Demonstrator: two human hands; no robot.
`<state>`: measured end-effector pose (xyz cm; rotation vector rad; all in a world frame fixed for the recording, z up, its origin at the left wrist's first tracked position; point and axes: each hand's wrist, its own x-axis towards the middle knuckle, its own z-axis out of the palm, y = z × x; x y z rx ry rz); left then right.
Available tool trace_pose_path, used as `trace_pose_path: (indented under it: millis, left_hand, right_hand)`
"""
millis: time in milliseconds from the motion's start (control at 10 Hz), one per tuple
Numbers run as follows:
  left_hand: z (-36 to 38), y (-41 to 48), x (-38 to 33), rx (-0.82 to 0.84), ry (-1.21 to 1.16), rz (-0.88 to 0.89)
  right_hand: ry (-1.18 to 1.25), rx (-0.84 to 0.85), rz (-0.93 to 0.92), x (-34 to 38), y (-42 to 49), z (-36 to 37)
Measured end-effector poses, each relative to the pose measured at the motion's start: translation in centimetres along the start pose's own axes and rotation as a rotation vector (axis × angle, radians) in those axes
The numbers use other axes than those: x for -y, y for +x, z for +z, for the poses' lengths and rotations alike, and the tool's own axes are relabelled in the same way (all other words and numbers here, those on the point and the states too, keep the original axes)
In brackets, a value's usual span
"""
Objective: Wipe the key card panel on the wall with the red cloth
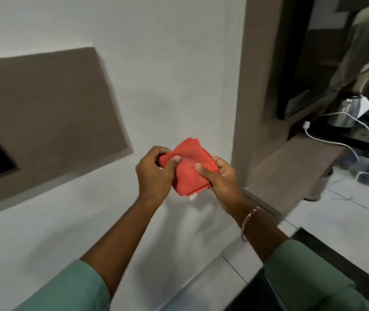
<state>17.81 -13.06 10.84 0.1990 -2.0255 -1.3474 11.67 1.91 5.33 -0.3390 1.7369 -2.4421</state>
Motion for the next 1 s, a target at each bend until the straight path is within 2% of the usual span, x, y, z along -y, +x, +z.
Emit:
trace_pose_path:
  millis: [100,200,300,500,800,1000]
  left_hand:
    - [11.0,-0.5,3.5,0.079,-0.304,-0.462]
    - [17.6,-1.3,5.9,0.13,-0.519,-0.738]
    - [25.5,-2.4,9.6,0.155,-0.604,-0.938]
    - [32.9,-3.5,14.6,0.273,-0.671,-1.063]
    - [32.6,-2.6,17.3,0.425,-0.519,-1.05]
    - [26.8,-1.2,15.2,0.453,-0.028,-0.758]
  right_hand:
    - [0.022,-0.169,0.095,-1.5,3.3,-9.0]
    - [-0.071,-0.255,0.128,-2.7,5.7,-14.6]
    - [-0.264,-0.366,0.176,-5.1,8.9,-21.4]
    - [-0.449,-0.427,0.275,-10.9,12.4,-28.1]
    - [-0.768,-0.556,0.262,-13.2,14.9,-28.6]
    - [-1.074,-0.626,0.16,-11.3,12.5,-24.8]
